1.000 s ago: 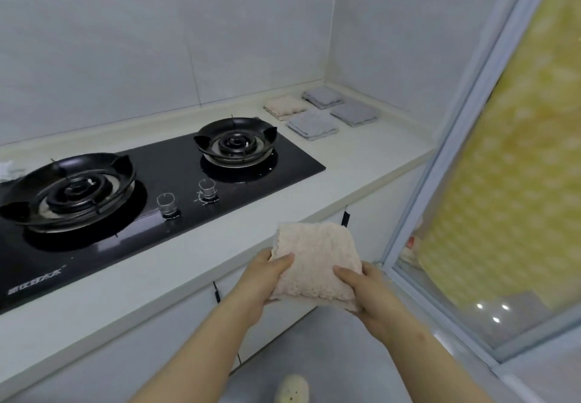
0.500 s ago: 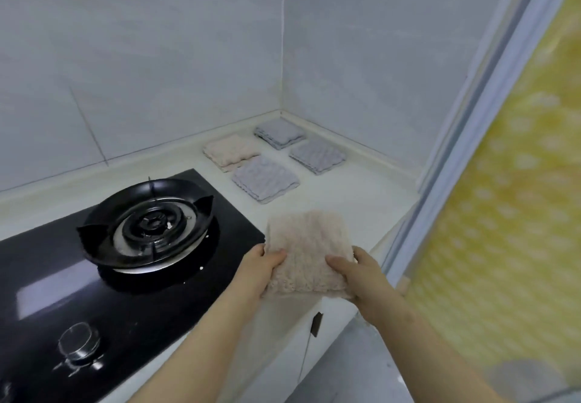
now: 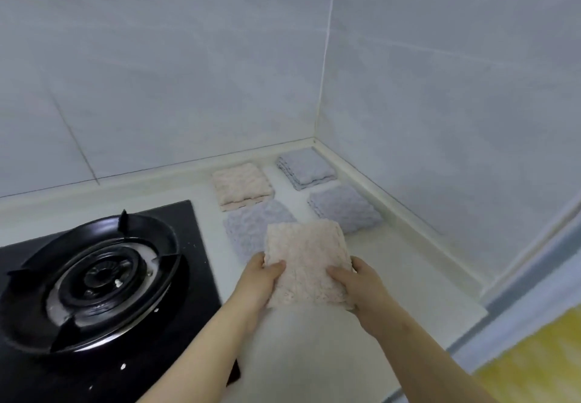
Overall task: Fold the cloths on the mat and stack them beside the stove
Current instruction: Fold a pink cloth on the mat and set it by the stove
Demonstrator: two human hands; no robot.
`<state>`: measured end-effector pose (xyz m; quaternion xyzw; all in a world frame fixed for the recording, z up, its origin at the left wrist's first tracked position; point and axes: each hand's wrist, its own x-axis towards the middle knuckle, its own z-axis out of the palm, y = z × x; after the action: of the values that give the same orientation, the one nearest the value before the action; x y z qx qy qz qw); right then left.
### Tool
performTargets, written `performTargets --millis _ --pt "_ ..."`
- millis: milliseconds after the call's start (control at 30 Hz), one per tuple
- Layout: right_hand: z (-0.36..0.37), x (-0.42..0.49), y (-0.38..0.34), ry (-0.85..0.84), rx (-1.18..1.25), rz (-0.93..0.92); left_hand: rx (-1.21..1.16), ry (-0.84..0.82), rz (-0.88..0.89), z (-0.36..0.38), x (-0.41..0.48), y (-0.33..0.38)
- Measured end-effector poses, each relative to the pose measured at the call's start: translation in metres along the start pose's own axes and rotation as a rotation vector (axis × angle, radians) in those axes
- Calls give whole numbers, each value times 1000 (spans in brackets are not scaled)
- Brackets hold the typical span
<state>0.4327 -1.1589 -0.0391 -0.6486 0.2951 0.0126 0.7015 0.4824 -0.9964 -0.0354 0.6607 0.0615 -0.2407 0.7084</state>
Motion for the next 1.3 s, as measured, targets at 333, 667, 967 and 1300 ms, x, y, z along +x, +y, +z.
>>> performTargets --millis 333,667,967,1300 --pt "-100 74 -35 76 -380 75 -20 -10 -144 110 47 -2" --pt "-164 84 -31 106 -592 -7 122 -23 -200 180 60 -30" --pt "-162 83 -24 200 -1351 -515 143 -59 -253 186 59 -42" --pt "-163 90 0 66 -1312 -450 1249 120 437 185 54 -49"
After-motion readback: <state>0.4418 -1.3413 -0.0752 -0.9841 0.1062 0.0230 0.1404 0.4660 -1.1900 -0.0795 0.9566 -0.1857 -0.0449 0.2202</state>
